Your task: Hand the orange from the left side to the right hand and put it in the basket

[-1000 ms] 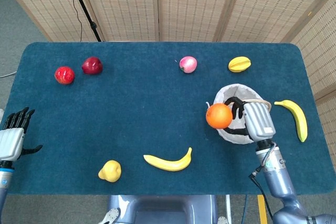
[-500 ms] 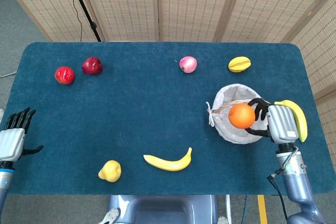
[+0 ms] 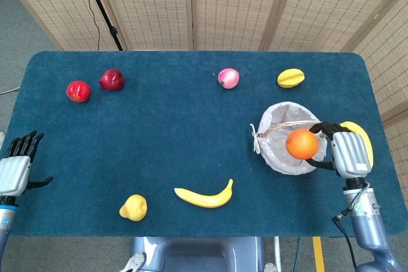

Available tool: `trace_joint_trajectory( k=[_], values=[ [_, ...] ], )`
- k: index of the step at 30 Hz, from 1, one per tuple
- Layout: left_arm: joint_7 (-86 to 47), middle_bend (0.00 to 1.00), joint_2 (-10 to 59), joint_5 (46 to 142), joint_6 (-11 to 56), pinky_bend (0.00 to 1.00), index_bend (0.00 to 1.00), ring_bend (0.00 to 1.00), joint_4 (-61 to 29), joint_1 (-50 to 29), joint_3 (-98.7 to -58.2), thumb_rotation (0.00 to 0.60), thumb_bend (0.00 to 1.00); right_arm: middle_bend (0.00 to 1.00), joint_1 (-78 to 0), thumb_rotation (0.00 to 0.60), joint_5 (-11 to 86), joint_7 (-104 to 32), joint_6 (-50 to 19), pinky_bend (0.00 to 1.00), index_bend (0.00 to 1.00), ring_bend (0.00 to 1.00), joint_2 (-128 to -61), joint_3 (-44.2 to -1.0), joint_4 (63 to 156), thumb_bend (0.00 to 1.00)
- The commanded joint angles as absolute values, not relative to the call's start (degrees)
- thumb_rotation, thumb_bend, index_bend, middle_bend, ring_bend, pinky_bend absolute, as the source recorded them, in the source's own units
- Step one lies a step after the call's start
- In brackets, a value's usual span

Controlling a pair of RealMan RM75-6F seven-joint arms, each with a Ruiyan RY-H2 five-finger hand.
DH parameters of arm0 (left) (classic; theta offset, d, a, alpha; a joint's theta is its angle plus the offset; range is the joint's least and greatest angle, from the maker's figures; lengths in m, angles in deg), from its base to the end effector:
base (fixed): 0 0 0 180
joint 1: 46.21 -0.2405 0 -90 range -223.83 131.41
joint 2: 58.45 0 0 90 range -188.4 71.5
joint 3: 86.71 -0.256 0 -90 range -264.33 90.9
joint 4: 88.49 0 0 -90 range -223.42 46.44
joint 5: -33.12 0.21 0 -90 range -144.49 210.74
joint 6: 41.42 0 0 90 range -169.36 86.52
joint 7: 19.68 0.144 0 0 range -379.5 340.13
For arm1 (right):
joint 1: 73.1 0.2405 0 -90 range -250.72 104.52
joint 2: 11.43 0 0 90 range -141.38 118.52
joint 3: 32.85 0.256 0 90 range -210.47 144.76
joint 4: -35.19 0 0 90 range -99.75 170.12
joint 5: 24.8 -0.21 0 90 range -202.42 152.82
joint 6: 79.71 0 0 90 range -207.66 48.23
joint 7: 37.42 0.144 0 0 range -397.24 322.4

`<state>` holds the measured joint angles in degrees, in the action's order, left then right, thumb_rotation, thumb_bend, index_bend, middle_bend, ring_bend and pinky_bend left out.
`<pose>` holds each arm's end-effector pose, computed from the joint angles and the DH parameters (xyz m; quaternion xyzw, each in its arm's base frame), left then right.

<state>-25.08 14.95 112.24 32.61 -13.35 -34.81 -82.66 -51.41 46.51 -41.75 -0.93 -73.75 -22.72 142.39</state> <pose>-0.3571 0.2273 0.1241 -0.5999 -0.4218 -0.3425 0.5873 -0.2161 -0.2733 0.1578 0.5673 -0.4135 0.4795 0.5266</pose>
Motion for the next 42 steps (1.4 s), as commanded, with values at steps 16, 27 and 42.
trace_joint_trajectory(
  k=[16, 27, 42],
  values=[
    [-24.7, 0.00, 14.7, 113.1, 33.4, 0.00, 0.00, 0.00, -13.0, -34.9, -82.9, 0.600, 0.00, 0.14, -53.3, 0.600, 47.3, -42.6, -3.7, 0.12, 0.29, 0.11, -70.3, -24.0, 143.2, 0.13],
    [-22.0, 0.00, 14.2, 114.4, 36.5, 0.00, 0.00, 0.00, -11.8, -35.6, -82.9, 0.600, 0.00, 0.02, -59.2, 0.600, 51.4, -51.8, 1.6, 0.04, 0.08, 0.00, -68.3, -29.3, 140.0, 0.07],
    [-17.2, 0.00, 13.1, 116.3, 39.4, 0.00, 0.00, 0.00, -9.0, -36.5, -83.7, 0.600, 0.00, 0.00, -65.8, 0.600, 51.0, -46.5, 0.3, 0.00, 0.04, 0.00, -66.6, -34.3, 132.6, 0.00]
  ],
)
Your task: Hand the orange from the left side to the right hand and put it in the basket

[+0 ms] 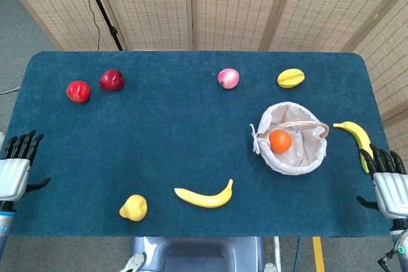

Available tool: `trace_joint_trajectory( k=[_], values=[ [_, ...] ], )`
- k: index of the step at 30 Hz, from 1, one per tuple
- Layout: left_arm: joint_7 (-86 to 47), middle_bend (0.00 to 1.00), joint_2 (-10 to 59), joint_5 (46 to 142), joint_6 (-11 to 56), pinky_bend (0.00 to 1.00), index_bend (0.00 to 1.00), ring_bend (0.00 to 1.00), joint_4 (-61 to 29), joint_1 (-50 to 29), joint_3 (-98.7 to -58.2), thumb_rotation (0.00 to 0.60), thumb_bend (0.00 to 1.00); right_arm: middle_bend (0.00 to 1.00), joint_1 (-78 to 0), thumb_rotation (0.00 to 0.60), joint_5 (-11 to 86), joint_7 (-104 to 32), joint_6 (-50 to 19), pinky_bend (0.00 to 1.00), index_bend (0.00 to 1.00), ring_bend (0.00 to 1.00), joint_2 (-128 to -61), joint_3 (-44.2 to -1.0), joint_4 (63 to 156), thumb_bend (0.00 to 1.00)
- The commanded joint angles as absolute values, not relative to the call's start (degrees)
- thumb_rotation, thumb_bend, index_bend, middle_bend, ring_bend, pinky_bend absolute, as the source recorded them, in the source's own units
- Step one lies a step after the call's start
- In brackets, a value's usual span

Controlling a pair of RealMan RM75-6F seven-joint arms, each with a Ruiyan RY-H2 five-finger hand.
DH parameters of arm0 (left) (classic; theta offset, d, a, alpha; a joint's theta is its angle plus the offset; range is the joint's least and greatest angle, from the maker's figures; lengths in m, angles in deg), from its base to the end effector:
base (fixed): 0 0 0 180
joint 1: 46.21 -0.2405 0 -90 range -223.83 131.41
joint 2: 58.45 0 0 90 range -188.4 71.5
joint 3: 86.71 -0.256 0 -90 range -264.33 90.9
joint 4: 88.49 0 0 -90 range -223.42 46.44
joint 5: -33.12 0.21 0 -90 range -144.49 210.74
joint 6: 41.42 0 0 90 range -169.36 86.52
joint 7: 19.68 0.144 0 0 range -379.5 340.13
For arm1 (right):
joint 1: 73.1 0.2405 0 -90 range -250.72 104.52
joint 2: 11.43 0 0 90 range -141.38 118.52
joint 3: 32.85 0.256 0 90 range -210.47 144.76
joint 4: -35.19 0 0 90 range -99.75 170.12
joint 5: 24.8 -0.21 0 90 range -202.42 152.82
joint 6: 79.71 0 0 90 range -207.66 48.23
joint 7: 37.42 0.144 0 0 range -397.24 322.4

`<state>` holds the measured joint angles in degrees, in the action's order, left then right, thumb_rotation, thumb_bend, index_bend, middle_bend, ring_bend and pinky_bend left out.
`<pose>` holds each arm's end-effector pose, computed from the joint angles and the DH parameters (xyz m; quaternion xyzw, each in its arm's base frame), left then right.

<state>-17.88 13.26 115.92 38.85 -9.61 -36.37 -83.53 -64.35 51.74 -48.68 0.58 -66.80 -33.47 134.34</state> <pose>-0.3394 0.2143 0.1332 -0.6241 -0.3577 -0.3437 0.6037 -0.3175 -0.1859 0.1875 0.6256 -0.3737 0.2673 0.6305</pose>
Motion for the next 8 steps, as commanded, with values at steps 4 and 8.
trace_joint_trajectory(
  k=[4, 8],
  values=[
    [-16.9, 0.00, 13.1, 116.6, 39.2, 0.00, 0.00, 0.00, -8.7, -36.5, -83.9, 0.600, 0.00, 0.00, -66.9, 0.600, 50.9, -44.8, 0.0, 0.00, 0.06, 0.00, -67.0, -34.7, 130.4, 0.00],
    [-16.7, 0.00, 13.3, 116.7, 38.9, 0.00, 0.00, 0.00, -8.8, -36.4, -84.1, 0.600, 0.00, 0.00, -67.4, 0.600, 50.8, -44.3, -0.5, 0.00, 0.06, 0.00, -67.5, -34.9, 129.2, 0.00]
  ],
)
